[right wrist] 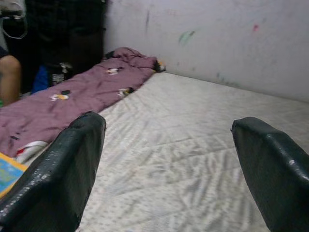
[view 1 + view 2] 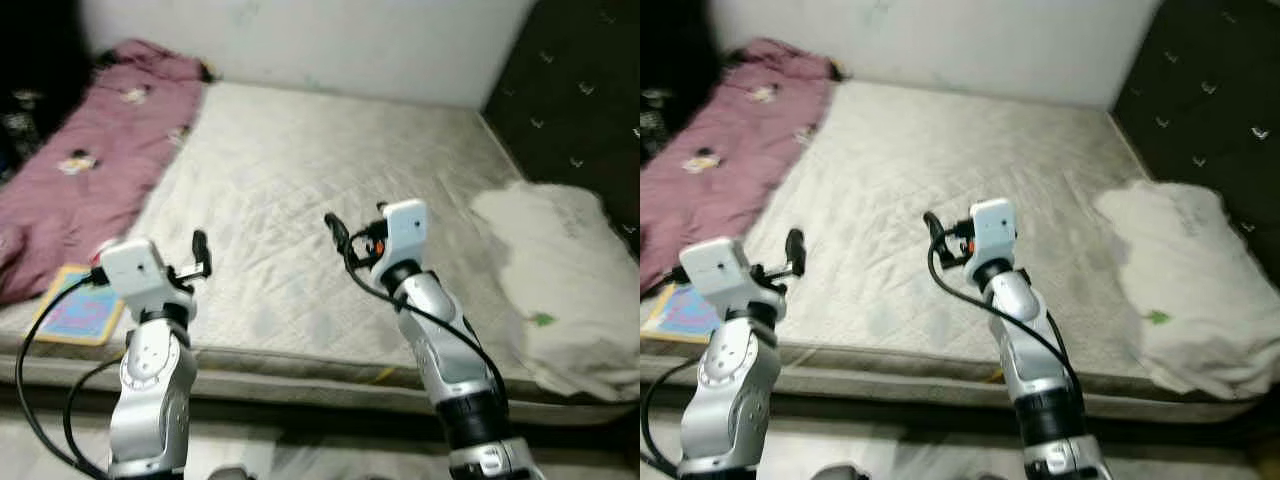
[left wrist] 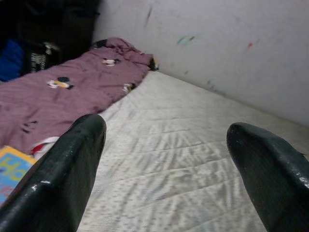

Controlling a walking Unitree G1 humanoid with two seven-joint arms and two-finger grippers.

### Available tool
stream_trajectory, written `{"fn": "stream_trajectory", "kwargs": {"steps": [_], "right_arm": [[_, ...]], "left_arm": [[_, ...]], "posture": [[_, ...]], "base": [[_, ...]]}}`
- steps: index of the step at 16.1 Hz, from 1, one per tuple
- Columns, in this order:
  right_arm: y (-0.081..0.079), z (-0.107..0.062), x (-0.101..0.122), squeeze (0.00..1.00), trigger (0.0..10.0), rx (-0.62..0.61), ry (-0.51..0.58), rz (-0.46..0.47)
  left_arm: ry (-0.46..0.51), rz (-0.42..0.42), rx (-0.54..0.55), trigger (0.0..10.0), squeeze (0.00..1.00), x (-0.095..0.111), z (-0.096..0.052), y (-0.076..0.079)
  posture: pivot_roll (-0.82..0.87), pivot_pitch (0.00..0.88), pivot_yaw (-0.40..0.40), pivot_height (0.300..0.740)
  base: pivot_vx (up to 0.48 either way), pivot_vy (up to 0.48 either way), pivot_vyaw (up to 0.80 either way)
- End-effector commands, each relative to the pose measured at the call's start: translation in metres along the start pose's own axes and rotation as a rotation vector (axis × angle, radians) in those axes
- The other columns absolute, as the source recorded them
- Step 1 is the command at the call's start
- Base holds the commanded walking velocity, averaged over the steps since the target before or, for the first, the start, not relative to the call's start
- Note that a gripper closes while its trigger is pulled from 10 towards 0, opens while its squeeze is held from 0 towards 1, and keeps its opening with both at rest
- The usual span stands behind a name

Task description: Clean up the room

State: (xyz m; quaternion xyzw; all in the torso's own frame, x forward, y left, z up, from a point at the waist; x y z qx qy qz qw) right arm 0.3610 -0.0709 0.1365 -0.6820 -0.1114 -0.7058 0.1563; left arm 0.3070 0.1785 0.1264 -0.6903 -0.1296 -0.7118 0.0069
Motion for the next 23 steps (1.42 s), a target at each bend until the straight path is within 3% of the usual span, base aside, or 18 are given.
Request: {"fn": "stream_trajectory", "kwargs": {"steps": [1,5,16,19,23], "right_arm": [[0.0127,-0.0048,-0.006,0.0,10.0,-0.03,-0.029,-0.007],[0.0127,-0.0048,-0.0049,0.0,10.0,-0.022,-0.025,-0.017],[0.0126,-0.0045,-0.0041,0.0,10.0,-0.025,-0.017,-0.009],[0.0144,-0.0056,-0.0066,0.0,10.0,-0.026,-0.023,-0.013],[0.0156,-0.006,-0.0078,0.0,10.0,-0.03,-0.024,-0.014]], "left_arm": [[0.004,-0.026,-0.034,10.0,0.0,0.0006,-0.0008,0.0108],[0.015,-0.038,-0.054,10.0,0.0,0.0024,-0.0017,0.0127],[0.022,-0.046,-0.077,10.0,0.0,0.004,-0.0014,0.015],[-0.018,-0.048,-0.021,10.0,0.0,-0.0035,-0.0002,0.0101],[-0.013,-0.045,-0.048,10.0,0.0,-0.0029,-0.0003,0.0134]], "posture": [[0.06,0.0,-0.058,0.74],[0.06,0.0,-0.059,0.74],[0.06,0.0,-0.055,0.74],[0.06,0.0,-0.055,0.74],[0.06,0.0,-0.057,0.74]], "base": [[0.0,0.0,0.0],[0.068,0.0,0.0],[0.372,0.0,0.0],[0.0,0.0,0.0],[0.0,0.226,0.0]]}}
Point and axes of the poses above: a point about 5 cm out from each wrist's last joint towards the gripper, its own z axis pointing out of the wrist towards the gripper, its own x axis along the axis of the wrist's last joint, y = z × x, the point moved 5 cm from there along z, pointing out of the wrist towards the gripper, and after that the axes turned 2 degrees about z, right-handed, at the moved point
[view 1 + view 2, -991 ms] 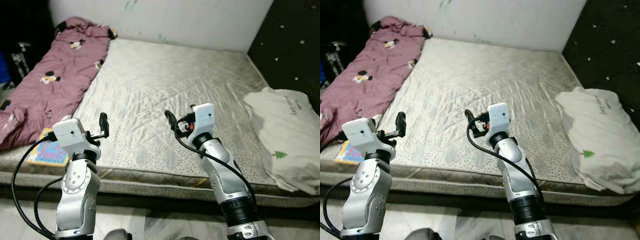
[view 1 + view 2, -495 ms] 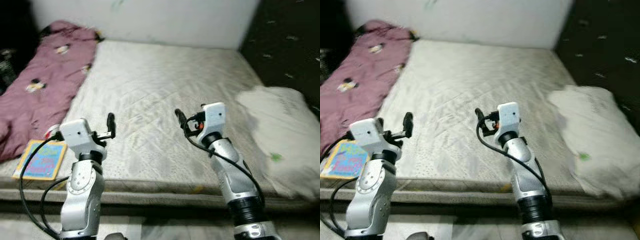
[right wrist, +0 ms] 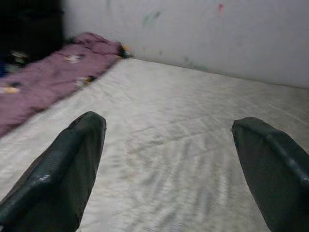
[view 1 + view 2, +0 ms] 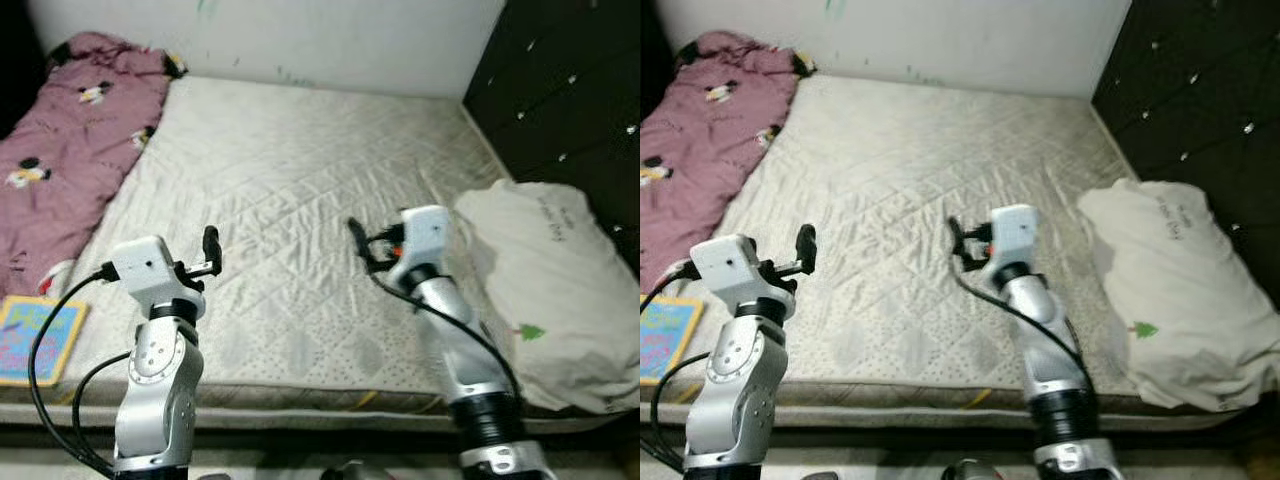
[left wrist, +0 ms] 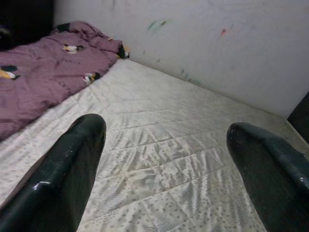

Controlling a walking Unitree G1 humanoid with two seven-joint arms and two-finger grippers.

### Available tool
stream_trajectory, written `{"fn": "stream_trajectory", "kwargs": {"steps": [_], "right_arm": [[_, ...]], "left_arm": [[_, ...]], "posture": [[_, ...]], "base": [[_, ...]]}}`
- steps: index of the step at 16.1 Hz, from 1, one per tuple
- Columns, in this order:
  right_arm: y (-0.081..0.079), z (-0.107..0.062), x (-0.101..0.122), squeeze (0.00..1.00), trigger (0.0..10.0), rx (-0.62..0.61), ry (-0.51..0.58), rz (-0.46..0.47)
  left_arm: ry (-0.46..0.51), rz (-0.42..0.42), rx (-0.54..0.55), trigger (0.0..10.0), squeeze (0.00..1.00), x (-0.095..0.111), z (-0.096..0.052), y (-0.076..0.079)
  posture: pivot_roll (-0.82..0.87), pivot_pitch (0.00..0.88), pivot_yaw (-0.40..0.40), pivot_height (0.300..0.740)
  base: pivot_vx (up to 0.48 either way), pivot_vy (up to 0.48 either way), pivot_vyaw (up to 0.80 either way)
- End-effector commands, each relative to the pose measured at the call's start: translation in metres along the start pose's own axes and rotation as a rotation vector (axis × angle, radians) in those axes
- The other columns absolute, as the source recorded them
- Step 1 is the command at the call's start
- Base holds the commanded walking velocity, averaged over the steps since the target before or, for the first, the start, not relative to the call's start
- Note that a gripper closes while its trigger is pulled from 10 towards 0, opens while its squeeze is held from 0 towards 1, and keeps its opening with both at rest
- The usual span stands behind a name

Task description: Clean up the room

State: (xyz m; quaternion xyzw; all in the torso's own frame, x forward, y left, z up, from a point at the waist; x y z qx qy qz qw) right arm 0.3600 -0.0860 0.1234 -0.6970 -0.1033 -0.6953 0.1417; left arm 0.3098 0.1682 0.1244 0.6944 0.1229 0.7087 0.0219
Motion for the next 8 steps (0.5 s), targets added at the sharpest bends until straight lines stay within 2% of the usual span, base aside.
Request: {"fn": "stream_trajectory", "kwargs": {"steps": [1,8], "right_arm": [[0.0009,0.0008,0.0038,0.0,10.0,0.004,0.012,-0.011],[-0.0008,0.0012,0.0021,0.0,10.0,0.018,0.005,-0.03]], "left_arm": [[0.002,-0.016,0.001,10.0,0.0,0.0003,-0.0012,0.0032],[0.005,-0.037,-0.012,10.0,0.0,0.0007,-0.0012,0.0058]], "posture": [[0.07,0.0,-0.056,0.74],[0.06,0.0,-0.058,0.74]], "base": [[0.0,0.48,0.0],[0.0,0.48,0.0]]}}
Point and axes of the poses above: a point about 5 cm out from each wrist's last joint towards the gripper, its own z axis pointing out of the wrist towards the gripper, its own x axis along the axis of the wrist's last joint, y = z × x, the point moved 5 cm from there along z, pointing out of the wrist towards the gripper, and after that the axes turned 2 degrees about z, right-handed, at the moved point
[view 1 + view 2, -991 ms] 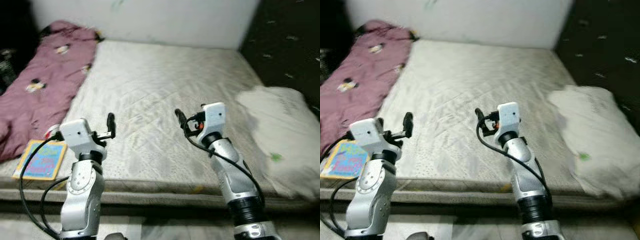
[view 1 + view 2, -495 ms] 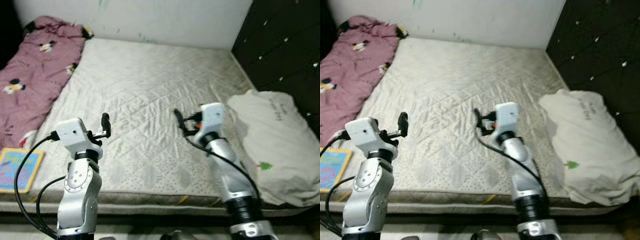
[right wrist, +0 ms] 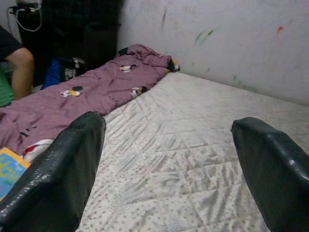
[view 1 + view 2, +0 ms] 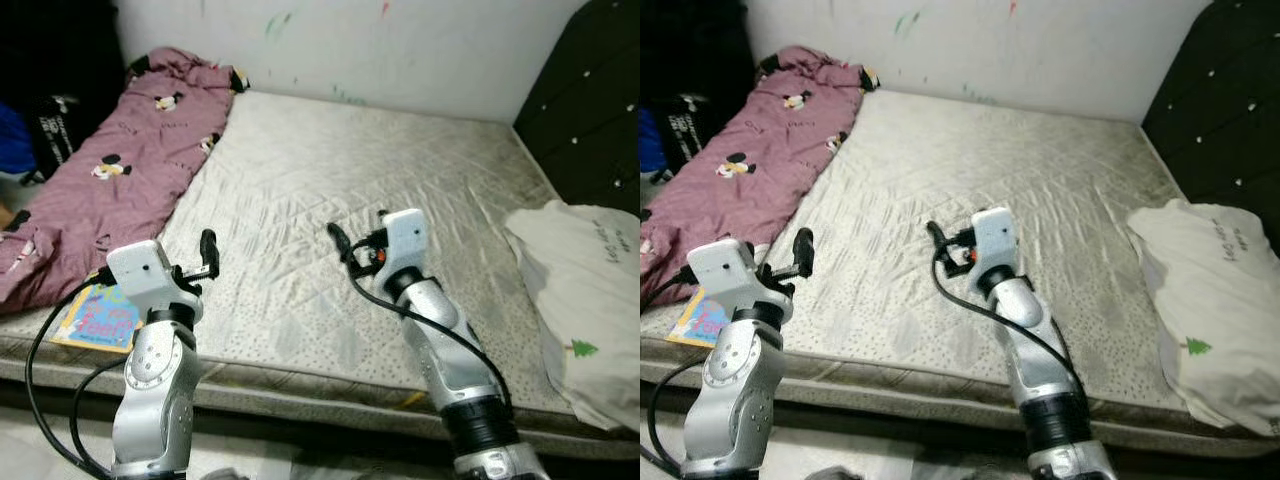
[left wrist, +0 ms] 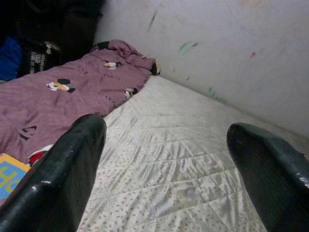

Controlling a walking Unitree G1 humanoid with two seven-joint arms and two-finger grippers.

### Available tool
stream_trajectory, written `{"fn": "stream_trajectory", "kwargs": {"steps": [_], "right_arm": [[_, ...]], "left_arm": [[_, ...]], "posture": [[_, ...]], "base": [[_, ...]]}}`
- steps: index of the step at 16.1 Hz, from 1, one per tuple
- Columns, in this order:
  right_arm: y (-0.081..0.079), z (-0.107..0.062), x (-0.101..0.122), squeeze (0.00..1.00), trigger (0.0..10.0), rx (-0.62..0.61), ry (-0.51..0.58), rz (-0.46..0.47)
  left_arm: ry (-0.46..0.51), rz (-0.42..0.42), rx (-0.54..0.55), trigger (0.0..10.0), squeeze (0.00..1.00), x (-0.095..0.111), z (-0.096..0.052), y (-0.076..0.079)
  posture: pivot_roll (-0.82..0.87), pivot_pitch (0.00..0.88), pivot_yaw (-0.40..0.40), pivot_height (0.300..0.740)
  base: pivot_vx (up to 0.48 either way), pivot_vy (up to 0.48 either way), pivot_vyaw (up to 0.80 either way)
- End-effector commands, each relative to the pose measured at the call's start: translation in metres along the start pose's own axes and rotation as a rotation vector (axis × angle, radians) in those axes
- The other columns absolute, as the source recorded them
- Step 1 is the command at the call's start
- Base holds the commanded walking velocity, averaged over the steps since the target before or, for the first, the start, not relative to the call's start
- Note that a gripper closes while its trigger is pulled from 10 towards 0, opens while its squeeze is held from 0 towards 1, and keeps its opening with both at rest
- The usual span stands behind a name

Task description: Clean up the room

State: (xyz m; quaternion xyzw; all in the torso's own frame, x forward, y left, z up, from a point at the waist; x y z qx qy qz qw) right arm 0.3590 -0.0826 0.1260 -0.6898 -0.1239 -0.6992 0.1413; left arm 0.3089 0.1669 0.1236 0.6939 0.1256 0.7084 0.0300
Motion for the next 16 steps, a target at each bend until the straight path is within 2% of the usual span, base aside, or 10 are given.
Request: {"fn": "stream_trajectory", "kwargs": {"steps": [1,5,9,12,14,16], "right_arm": [[0.0033,0.0006,-0.0011,0.0,10.0,-0.012,-0.008,0.002],[0.0041,0.0,-0.0055,0.0,10.0,-0.016,-0.033,0.004],[0.0049,0.0003,-0.0056,0.0,10.0,-0.015,-0.032,0.008],[0.0042,0.0005,-0.0056,0.0,10.0,-0.012,-0.032,0.01],[0.004,0.0005,-0.0061,0.0,10.0,-0.008,-0.036,0.011],[0.0037,0.0004,-0.0064,0.0,10.0,-0.006,-0.037,0.009]], "left_arm": [[0.007,-0.023,-0.003,10.0,0.0,0.0019,0.0001,0.0048],[0.008,-0.025,-0.003,10.0,0.0,0.0026,0.0007,0.005],[0.008,-0.029,0.0,10.0,0.0,0.0026,0.0009,0.0048],[0.009,-0.03,0.005,10.0,0.0,0.0027,0.0006,0.0036],[0.034,-0.021,0.015,10.0,0.0,0.0066,-0.0002,0.0018],[0.036,-0.034,-0.02,10.0,0.0,0.0076,-0.0004,0.0052]], "posture": [[0.06,0.0,-0.059,0.74],[0.06,0.0,-0.058,0.74],[0.06,0.0,-0.06,0.74],[0.06,0.0,-0.06,0.74],[0.06,0.0,-0.06,0.74],[0.06,0.0,-0.06,0.74]], "base": [[0.0,0.48,0.0],[0.0,0.48,0.0],[0.0,0.48,-0.7],[0.0,0.48,0.0],[0.0,0.0,0.0],[0.0,0.0,0.0]]}}
Point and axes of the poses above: a point about 5 cm out from each wrist's last joint towards the gripper, its own z axis pointing out of the wrist towards the gripper, its own x axis along the axis of the wrist's last joint, y = z × x, the point moved 5 cm from there along z, pointing out of the wrist towards the gripper, and after that the axes turned 2 degrees about z, right-handed, at the moved point
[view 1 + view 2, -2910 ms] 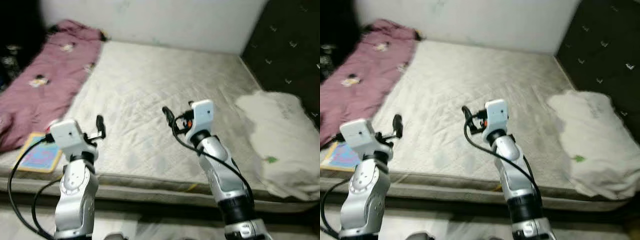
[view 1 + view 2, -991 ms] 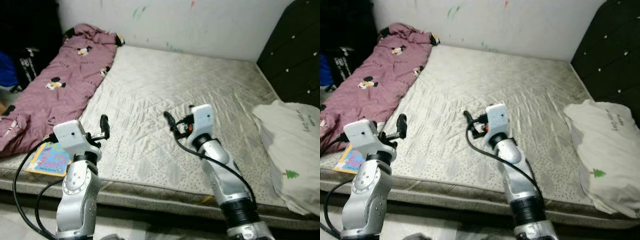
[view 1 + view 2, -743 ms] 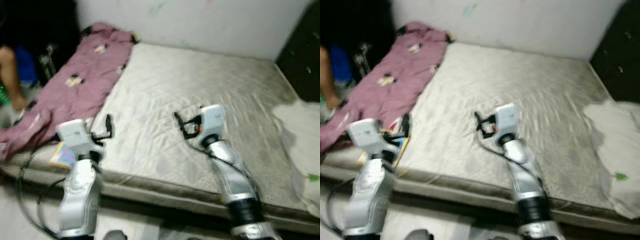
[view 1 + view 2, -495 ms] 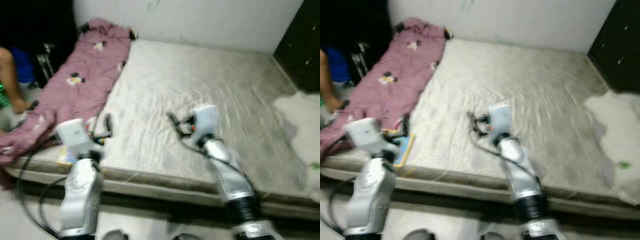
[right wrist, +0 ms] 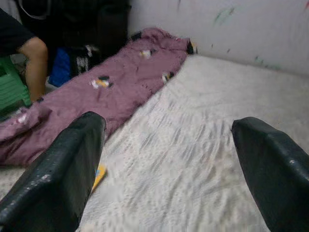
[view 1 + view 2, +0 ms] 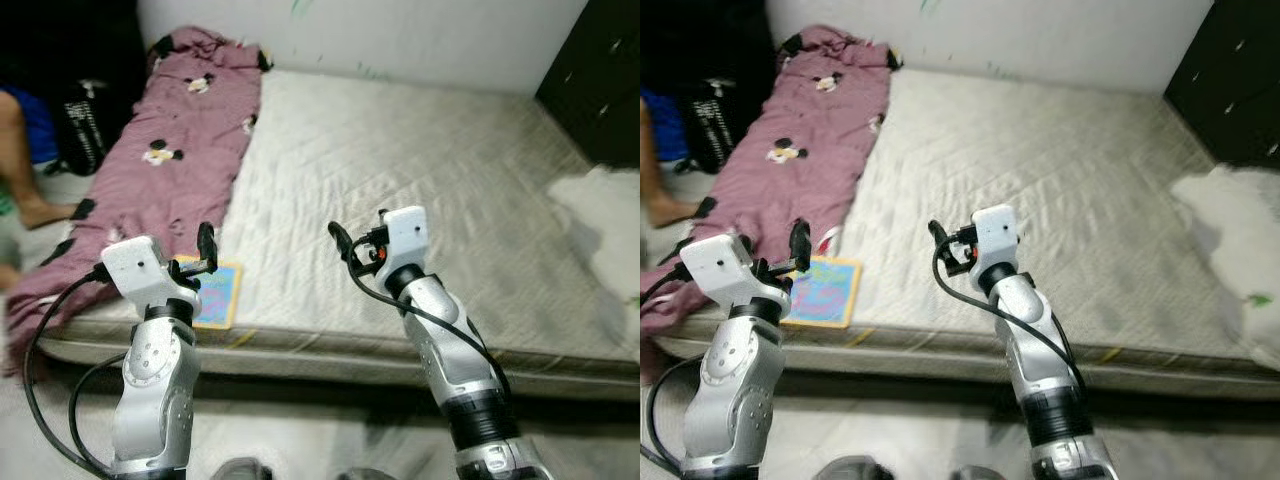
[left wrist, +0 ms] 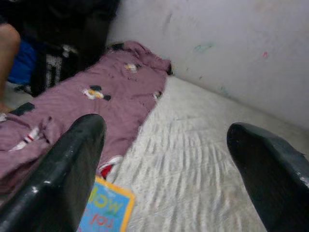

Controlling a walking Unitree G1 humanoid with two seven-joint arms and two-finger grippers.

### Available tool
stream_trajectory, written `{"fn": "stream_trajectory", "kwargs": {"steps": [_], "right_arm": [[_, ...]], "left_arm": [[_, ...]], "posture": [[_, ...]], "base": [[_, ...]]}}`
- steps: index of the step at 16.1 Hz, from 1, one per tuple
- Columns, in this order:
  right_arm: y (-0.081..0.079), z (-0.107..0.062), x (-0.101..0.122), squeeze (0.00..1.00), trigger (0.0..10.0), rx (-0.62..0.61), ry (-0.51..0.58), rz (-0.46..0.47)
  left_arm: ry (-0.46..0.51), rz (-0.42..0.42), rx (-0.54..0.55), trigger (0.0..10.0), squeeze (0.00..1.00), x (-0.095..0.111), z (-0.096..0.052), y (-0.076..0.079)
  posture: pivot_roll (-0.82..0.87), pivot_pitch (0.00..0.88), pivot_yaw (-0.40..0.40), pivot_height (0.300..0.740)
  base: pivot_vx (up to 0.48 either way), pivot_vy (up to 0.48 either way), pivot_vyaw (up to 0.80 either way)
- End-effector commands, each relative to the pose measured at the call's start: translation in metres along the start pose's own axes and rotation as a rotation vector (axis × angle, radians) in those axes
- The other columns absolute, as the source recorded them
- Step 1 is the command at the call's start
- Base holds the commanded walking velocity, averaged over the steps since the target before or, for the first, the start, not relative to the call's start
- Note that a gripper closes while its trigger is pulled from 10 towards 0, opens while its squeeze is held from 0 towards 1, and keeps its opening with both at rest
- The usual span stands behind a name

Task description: Clean up the room

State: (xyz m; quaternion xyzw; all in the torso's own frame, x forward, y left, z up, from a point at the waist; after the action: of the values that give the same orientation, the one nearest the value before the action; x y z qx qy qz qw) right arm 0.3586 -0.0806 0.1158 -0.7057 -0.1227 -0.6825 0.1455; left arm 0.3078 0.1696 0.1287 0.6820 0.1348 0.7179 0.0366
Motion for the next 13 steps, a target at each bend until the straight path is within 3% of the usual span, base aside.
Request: {"fn": "stream_trajectory", "kwargs": {"steps": [1,7,13], "right_arm": [[0.0052,0.0001,0.004,0.0,10.0,-0.009,0.008,-0.009],[0.0048,0.0003,0.0039,0.0,10.0,-0.01,0.008,-0.008],[0.0049,0.0004,0.0041,0.0,10.0,-0.01,0.01,-0.009]], "left_arm": [[0.01,-0.017,-0.026,10.0,0.0,0.0023,0.0001,0.0075],[0.016,-0.021,-0.041,10.0,0.0,0.0033,-0.0002,0.009],[0.014,-0.018,-0.048,10.0,0.0,0.003,-0.0006,0.0098]], "posture": [[0.06,0.0,-0.06,0.74],[0.06,0.0,-0.058,0.74],[0.06,0.0,-0.058,0.74]], "base": [[0.0,0.0,0.0],[0.0,0.0,0.0],[0.253,0.0,0.0]]}}
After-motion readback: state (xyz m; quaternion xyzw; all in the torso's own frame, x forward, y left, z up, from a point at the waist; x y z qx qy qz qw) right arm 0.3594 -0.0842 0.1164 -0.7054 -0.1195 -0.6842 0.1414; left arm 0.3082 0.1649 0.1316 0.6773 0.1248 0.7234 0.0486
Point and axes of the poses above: a point about 5 cm out from each wrist's last joint towards the gripper, its own z axis pointing out of the wrist towards the gripper, its own x axis along the axis of the wrist's last joint, y = z × x, the point moved 5 cm from there along z, pointing out of the wrist towards the gripper, and after that the axes turned 2 degrees about z, right-handed, at the moved point
